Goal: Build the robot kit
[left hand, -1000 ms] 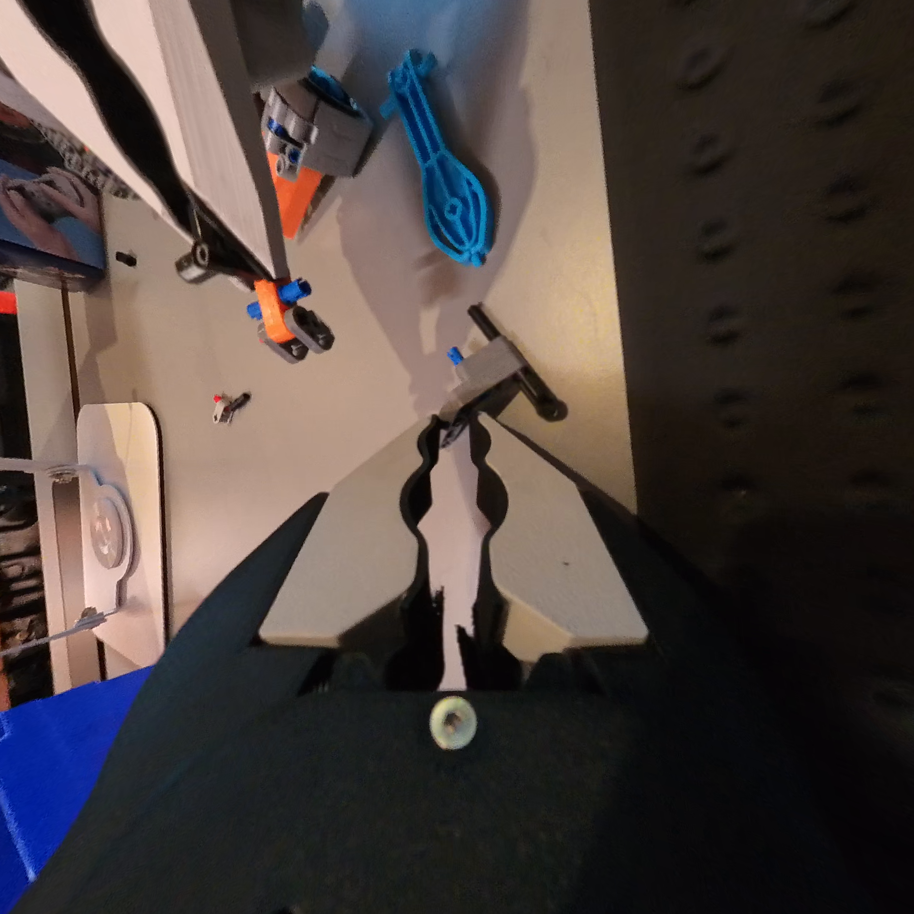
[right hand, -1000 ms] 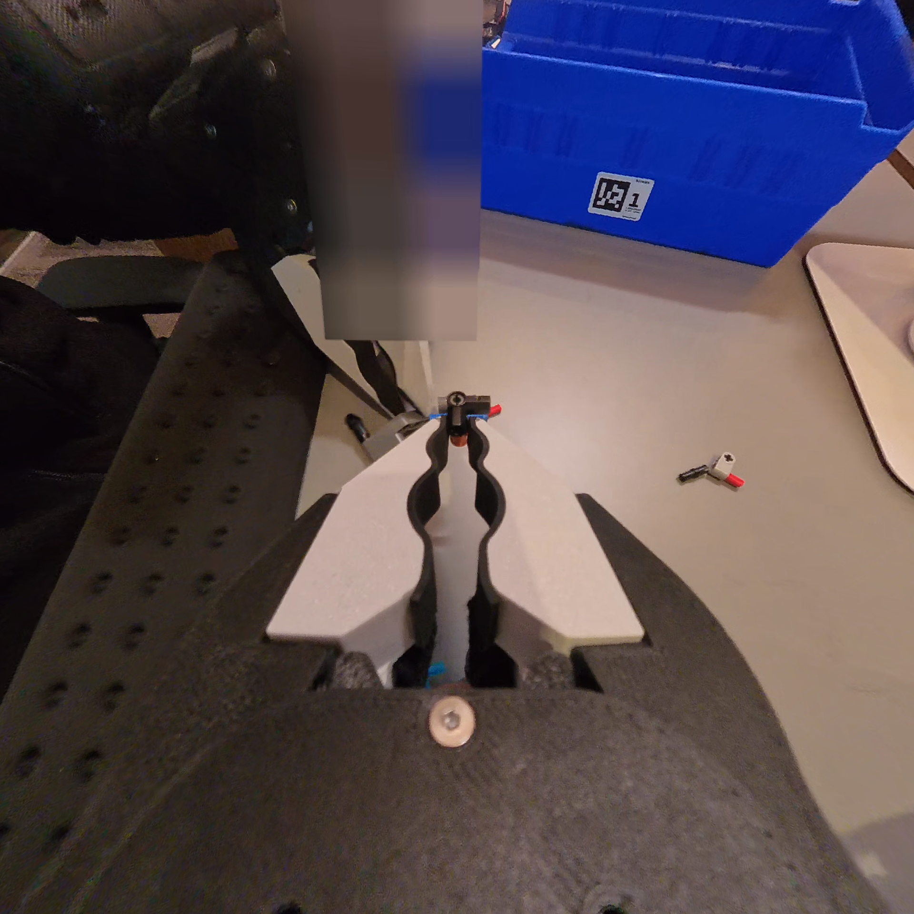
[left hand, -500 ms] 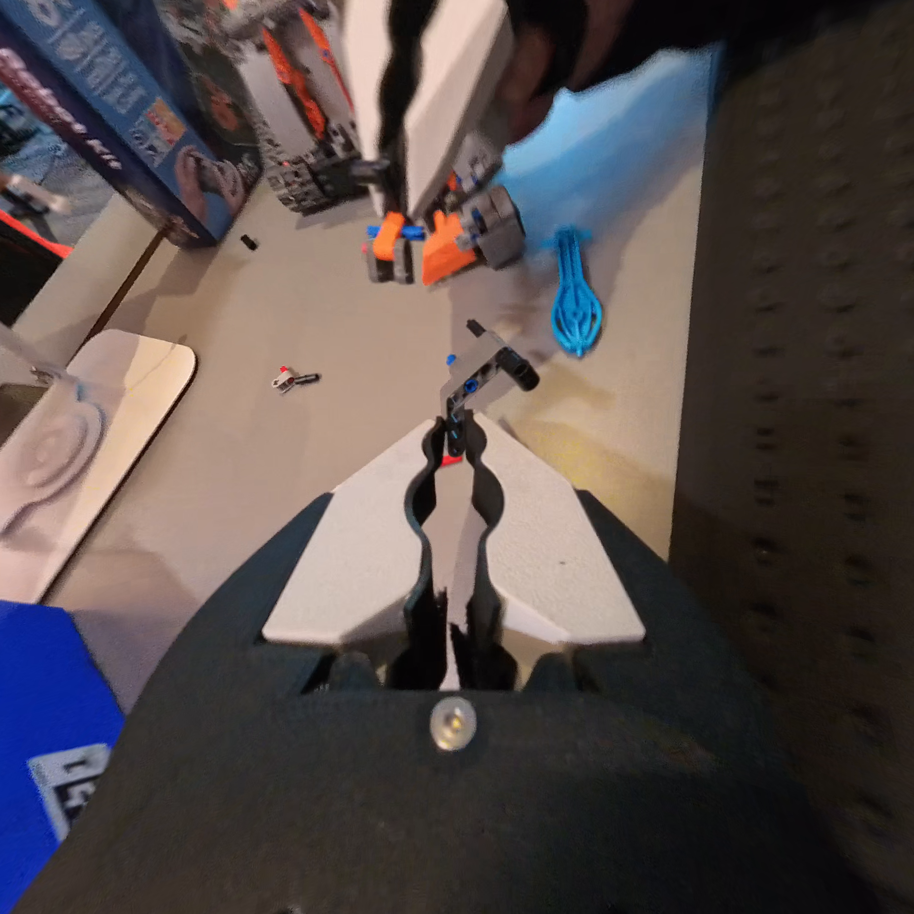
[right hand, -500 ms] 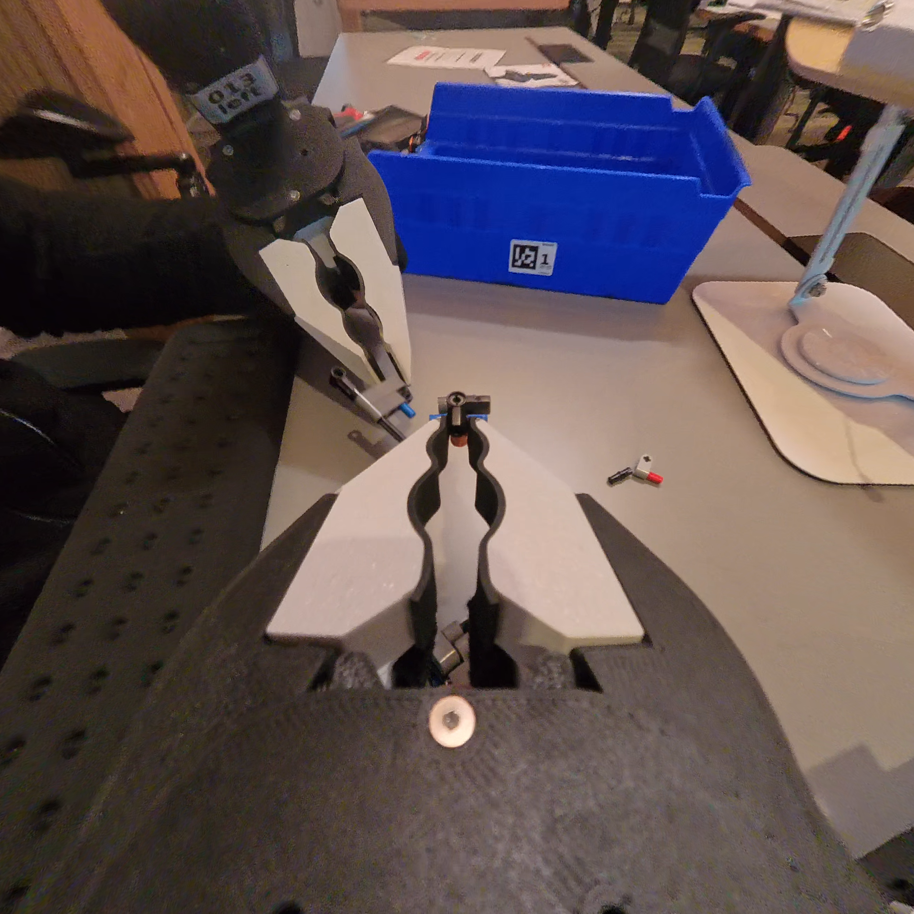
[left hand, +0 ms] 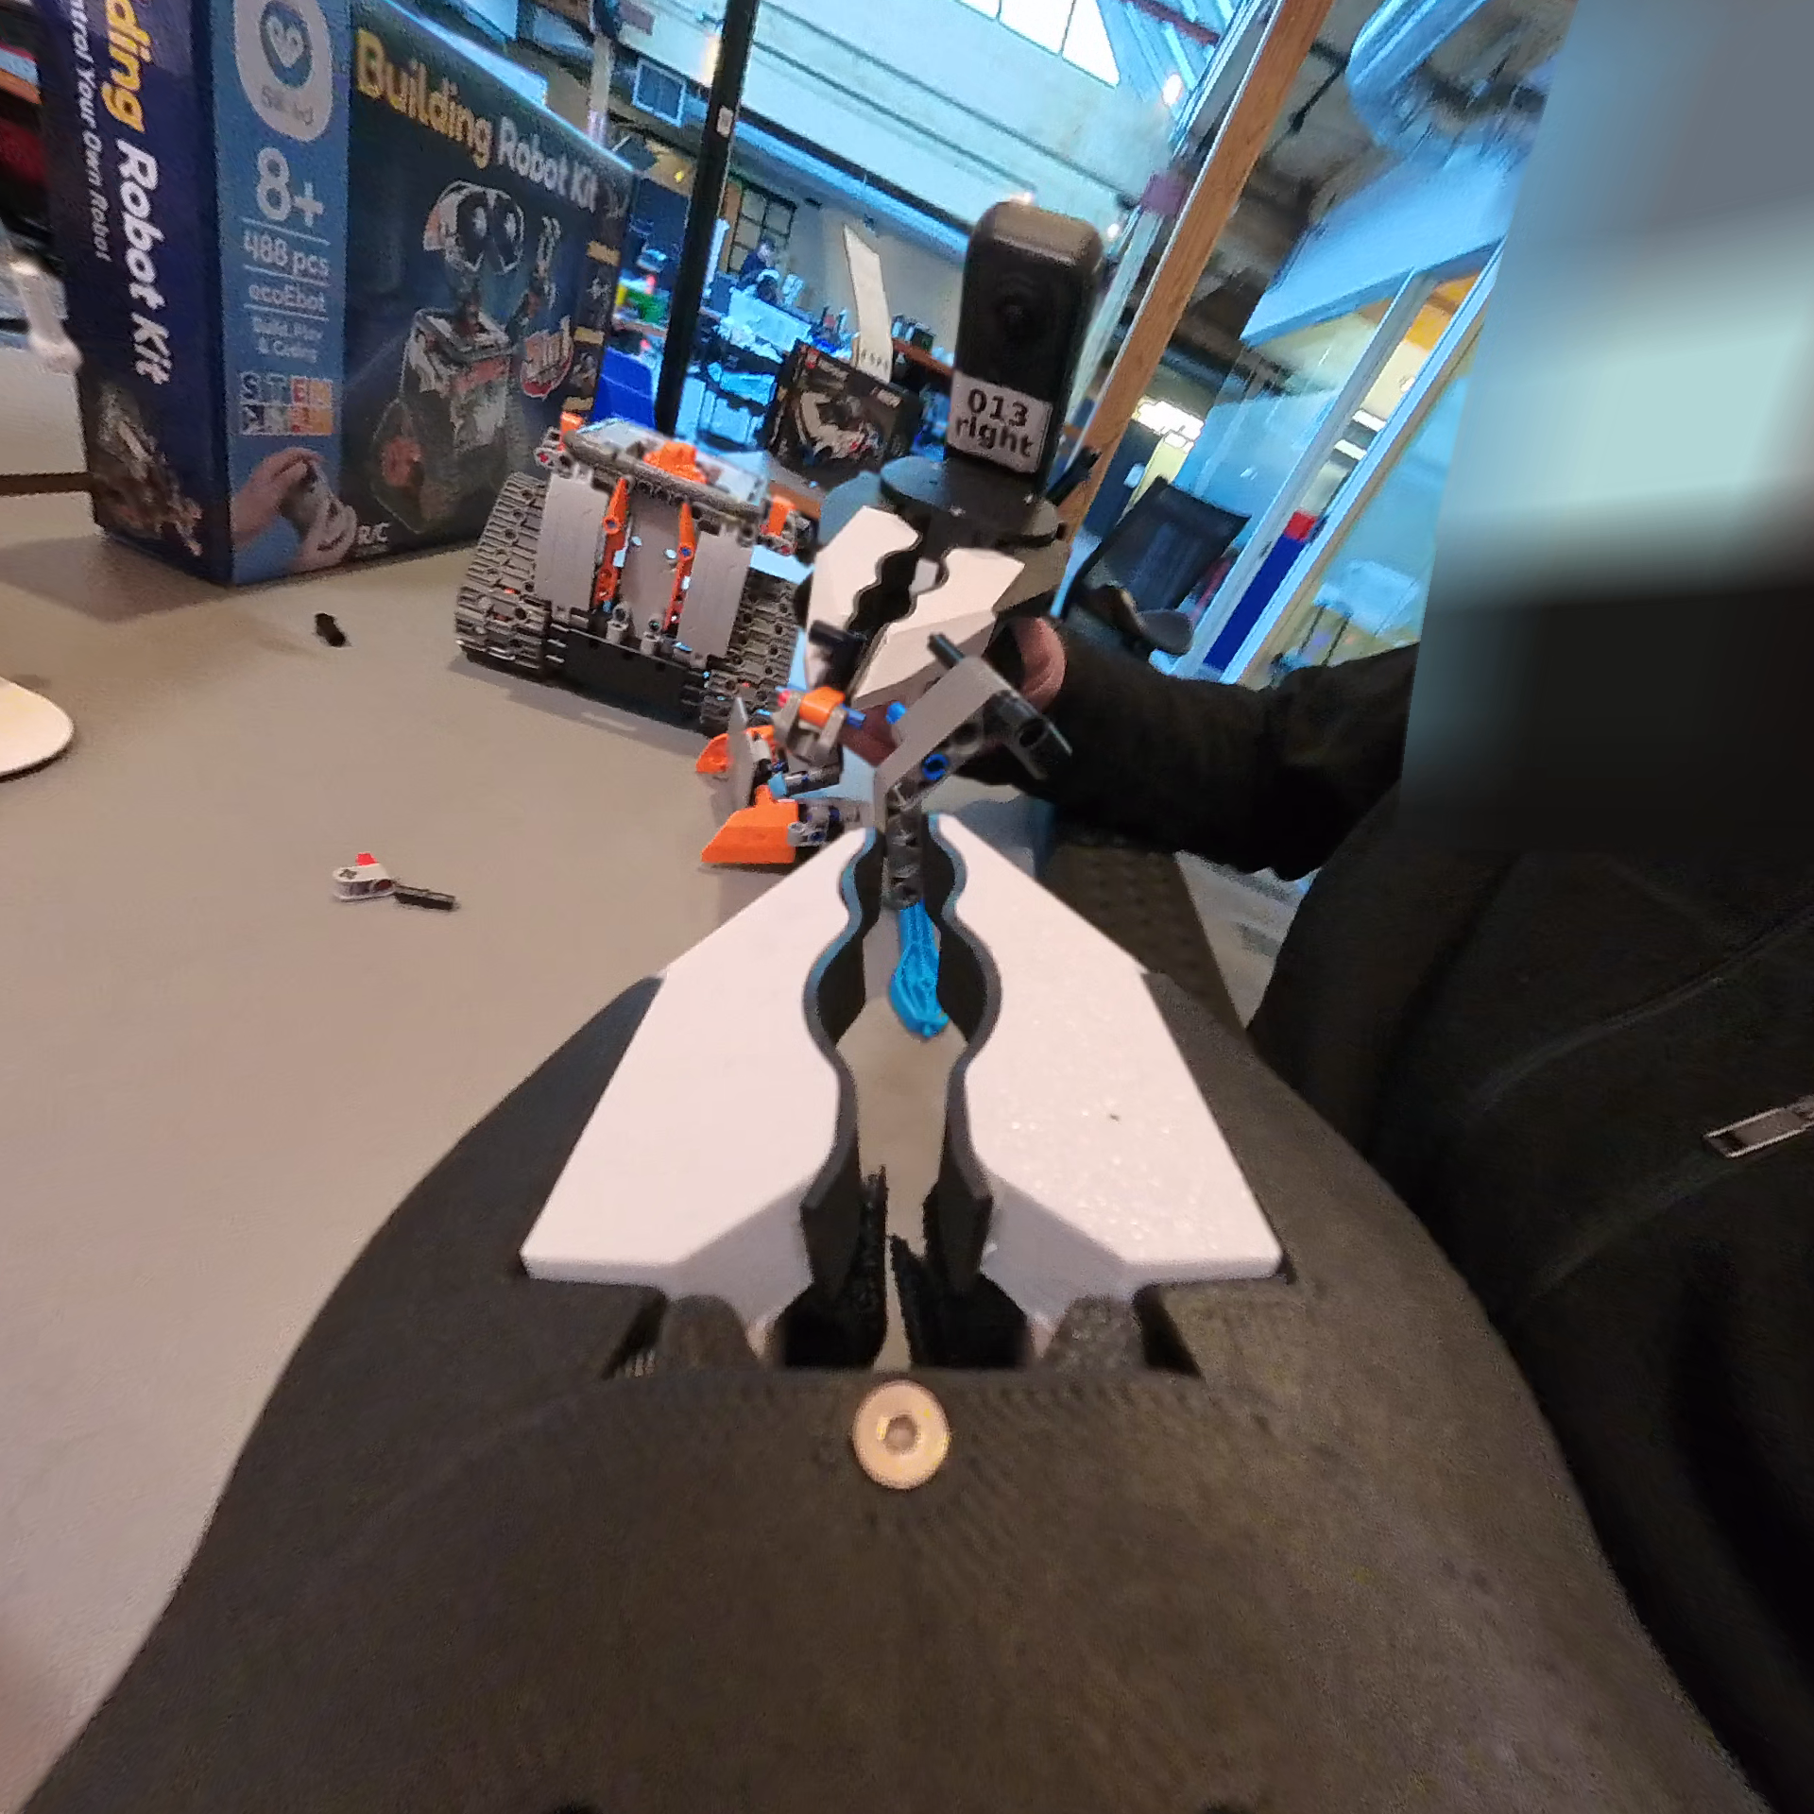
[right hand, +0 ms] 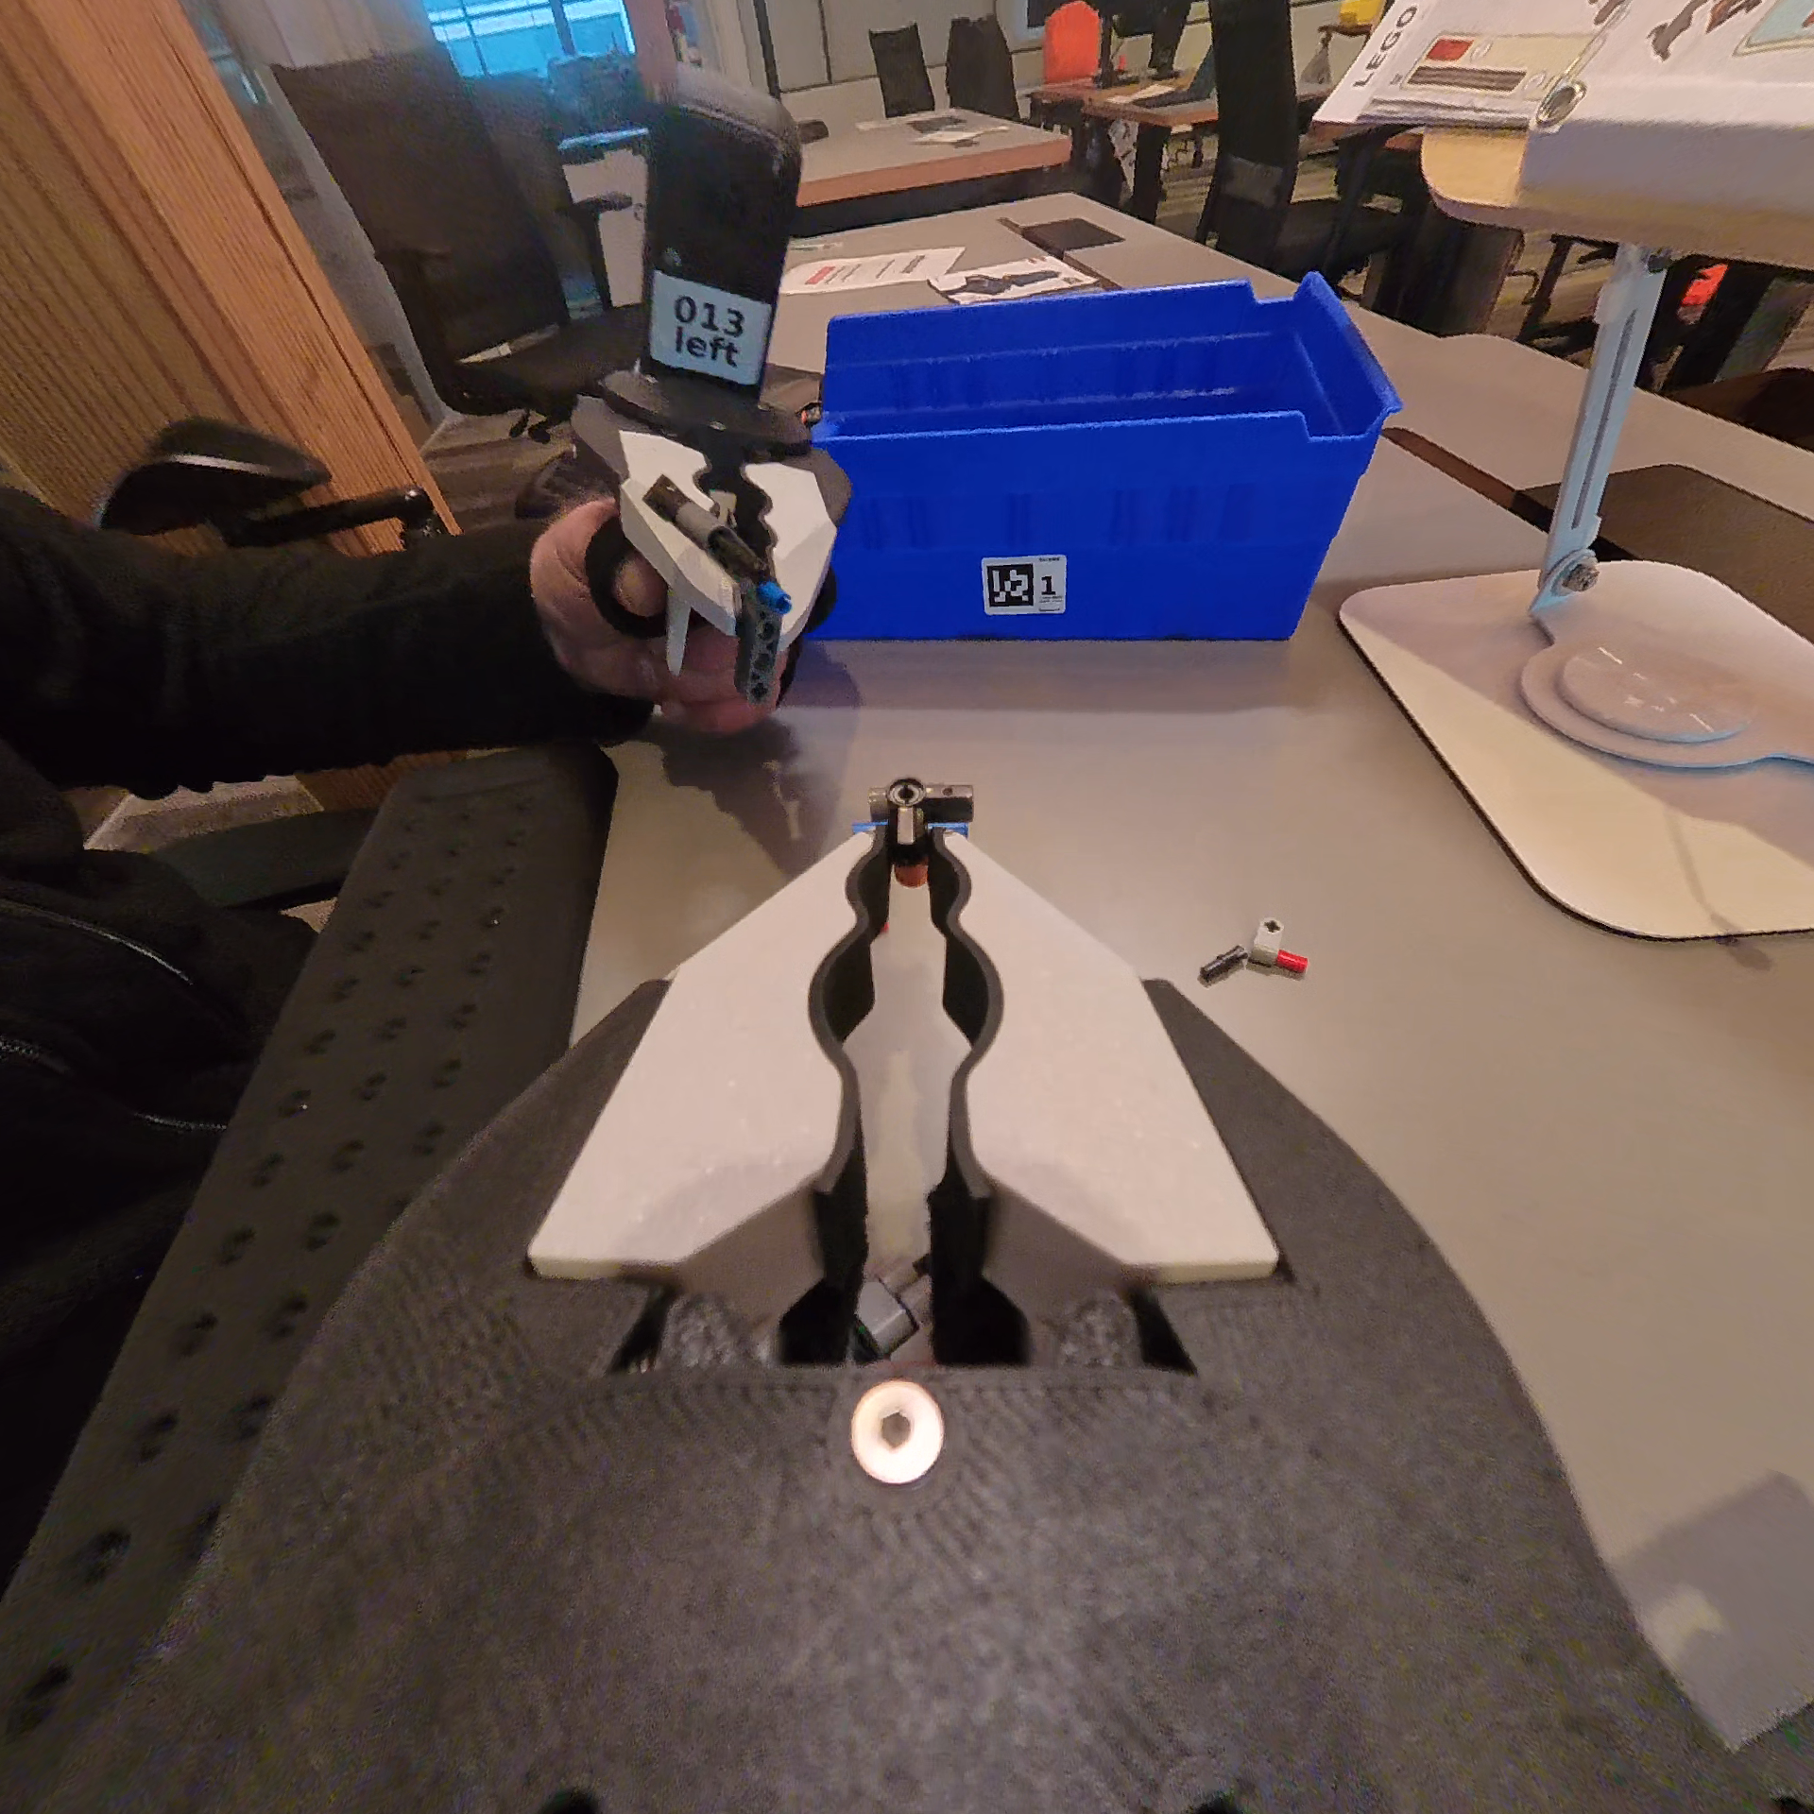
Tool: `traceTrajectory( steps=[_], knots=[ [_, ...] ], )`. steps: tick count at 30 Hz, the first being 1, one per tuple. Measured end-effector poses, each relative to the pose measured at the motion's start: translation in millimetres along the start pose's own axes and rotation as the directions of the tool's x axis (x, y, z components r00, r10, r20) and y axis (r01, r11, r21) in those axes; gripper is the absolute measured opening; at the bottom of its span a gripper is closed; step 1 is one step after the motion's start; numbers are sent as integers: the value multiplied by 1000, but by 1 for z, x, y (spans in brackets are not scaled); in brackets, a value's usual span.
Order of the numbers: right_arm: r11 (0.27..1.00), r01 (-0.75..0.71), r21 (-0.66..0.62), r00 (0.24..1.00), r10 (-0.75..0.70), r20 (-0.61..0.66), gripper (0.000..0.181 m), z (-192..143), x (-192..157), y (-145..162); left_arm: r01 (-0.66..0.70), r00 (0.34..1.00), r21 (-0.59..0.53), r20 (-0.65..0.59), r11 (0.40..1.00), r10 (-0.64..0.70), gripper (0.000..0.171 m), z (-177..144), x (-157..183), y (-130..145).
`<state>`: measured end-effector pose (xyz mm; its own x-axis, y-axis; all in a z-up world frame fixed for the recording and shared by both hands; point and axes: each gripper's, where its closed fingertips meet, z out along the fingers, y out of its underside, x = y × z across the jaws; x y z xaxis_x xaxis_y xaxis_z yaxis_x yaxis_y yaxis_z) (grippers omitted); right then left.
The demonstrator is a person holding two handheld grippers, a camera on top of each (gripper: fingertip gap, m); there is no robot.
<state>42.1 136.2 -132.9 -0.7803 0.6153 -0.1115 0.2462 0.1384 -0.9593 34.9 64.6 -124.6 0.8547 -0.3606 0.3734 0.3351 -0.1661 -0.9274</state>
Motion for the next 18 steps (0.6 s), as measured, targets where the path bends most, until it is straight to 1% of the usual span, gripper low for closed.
traceTrajectory(
  steps=[4,10,14,18],
  knots=[
    [1000,-23,14,1000,22,13,5,0,-3,-3,58,997,41,-55,997,-56,6,4,2,-6],
    [999,-33,27,999,32,21,5,-1,-5,-6,111,990,58,-89,992,-106,6,9,-3,-12],
    [999,-39,30,999,38,19,5,-1,-4,-6,123,988,65,-99,990,-116,6,10,-6,-16],
    [999,-38,21,999,38,15,5,0,-2,-3,111,991,51,-87,992,-106,6,12,-10,-14]
  ],
)
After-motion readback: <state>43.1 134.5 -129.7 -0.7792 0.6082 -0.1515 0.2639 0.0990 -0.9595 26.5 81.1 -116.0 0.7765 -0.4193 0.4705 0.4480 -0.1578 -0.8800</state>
